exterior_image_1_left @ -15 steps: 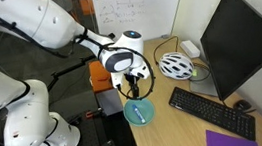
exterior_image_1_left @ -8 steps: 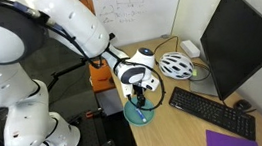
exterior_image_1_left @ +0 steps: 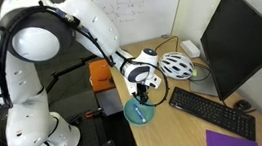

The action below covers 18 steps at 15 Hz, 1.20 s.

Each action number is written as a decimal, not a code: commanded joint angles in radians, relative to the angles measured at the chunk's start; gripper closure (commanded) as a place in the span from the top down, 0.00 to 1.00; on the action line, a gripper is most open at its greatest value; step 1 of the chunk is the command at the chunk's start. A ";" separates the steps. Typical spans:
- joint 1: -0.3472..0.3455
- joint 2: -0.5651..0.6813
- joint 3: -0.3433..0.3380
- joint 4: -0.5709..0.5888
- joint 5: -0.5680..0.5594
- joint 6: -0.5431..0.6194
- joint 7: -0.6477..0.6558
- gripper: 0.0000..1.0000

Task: Move the bowl to the left

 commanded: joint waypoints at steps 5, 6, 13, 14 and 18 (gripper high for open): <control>0.067 -0.001 -0.041 0.042 0.006 -0.059 0.151 0.04; 0.081 -0.007 -0.045 0.049 -0.004 -0.073 0.188 0.01; 0.198 0.082 0.013 0.282 0.021 -0.251 0.405 0.01; 0.219 0.105 0.021 0.323 0.019 -0.263 0.434 0.01; 0.291 0.208 0.041 0.501 0.021 -0.323 0.511 0.01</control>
